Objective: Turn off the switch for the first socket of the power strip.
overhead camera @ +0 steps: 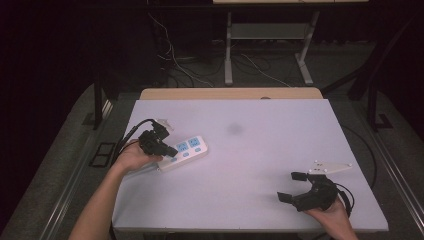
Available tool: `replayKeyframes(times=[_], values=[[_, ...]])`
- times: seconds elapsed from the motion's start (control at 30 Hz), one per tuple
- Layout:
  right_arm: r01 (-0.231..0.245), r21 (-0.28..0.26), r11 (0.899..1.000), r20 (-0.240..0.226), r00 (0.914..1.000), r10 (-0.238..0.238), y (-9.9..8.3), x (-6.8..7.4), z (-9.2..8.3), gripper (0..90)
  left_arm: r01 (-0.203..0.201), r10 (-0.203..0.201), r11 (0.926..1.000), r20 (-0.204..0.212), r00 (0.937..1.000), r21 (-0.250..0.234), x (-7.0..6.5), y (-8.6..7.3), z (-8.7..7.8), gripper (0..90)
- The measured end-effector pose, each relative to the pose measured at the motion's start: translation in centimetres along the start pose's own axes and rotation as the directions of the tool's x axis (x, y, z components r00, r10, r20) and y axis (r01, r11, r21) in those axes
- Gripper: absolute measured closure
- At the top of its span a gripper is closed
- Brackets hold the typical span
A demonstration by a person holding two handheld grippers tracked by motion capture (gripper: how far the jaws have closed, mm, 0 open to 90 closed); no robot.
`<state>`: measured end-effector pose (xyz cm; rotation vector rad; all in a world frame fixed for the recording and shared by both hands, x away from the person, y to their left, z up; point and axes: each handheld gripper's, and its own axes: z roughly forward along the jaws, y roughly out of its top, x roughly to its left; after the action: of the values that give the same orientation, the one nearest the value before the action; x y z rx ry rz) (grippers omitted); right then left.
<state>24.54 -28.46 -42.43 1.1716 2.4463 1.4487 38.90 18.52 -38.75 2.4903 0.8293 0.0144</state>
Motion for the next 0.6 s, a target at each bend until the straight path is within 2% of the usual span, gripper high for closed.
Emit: replayKeyframes(times=[0.33,0.47,0.6], values=[[0.001,0.000,1.000,0.000,1.0000,-0.001,-0.01,0.00,-0.01,0.4,-0.023,0.024,0.9982,-0.007,0.9997,0.055,-0.14,-0.09,0.72,89.1],[0.001,0.000,1.000,-0.002,1.0000,-0.001,-0.01,-0.02,-0.01,0.4,-0.028,0.029,0.9982,-0.010,0.9995,0.054,-0.13,-0.15,0.73,89.2],[0.001,0.001,1.000,-0.003,1.0000,-0.001,-0.03,0.04,-0.03,0.4,-0.052,0.053,0.9976,-0.026,0.9983,0.047,-0.37,-0.35,0.72,89.4]])
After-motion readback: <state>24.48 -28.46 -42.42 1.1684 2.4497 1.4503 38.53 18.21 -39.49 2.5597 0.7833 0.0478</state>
